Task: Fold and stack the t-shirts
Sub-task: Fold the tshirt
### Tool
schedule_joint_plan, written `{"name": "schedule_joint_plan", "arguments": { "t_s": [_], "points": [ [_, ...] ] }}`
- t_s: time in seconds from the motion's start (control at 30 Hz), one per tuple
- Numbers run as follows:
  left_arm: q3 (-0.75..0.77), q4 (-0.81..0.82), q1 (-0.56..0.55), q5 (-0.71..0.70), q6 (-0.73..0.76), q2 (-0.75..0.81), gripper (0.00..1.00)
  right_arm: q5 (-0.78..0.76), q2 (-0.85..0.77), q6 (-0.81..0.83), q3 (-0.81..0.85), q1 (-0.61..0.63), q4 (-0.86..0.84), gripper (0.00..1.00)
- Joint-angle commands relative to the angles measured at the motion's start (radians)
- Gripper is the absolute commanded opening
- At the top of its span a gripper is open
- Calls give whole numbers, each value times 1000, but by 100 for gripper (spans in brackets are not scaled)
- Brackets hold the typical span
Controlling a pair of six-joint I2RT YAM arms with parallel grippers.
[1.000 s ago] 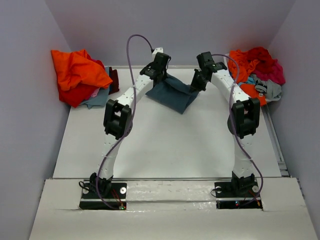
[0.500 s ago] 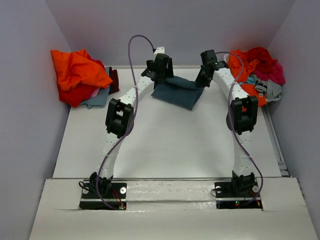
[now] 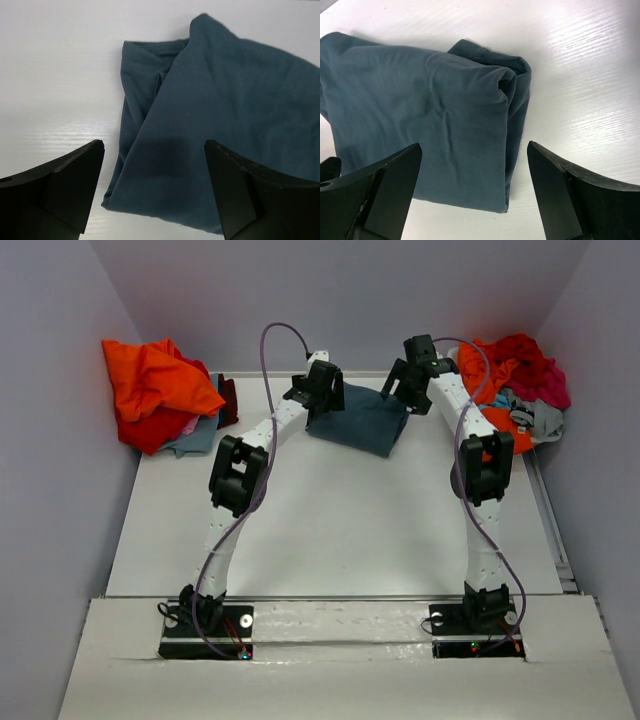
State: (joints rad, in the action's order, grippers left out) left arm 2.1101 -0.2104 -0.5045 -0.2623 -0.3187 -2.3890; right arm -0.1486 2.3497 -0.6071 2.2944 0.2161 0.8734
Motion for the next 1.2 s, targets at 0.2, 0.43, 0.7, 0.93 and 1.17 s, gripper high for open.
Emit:
{"name": "schedule_joint_plan", "arguments": {
  "t_s": [0.2, 0.43, 0.7, 0.93, 1.17],
  "points": [
    [-41, -58, -23, 11, 3, 142, 94, 159, -67, -9, -145, -6, -2, 88],
    [-22, -41, -52, 47, 38, 130, 94, 231, -101, -5, -227, 12, -48, 86],
    [206, -178, -52, 46, 61, -41, 94, 274, 20, 15, -92, 23, 33, 85],
    [145, -182, -52, 5, 47, -90, 94, 297, 20, 20, -118, 32, 15, 84],
    [191, -286, -52, 64, 6, -176, 94, 360, 86, 21, -104, 42, 27, 76]
  ]
}}
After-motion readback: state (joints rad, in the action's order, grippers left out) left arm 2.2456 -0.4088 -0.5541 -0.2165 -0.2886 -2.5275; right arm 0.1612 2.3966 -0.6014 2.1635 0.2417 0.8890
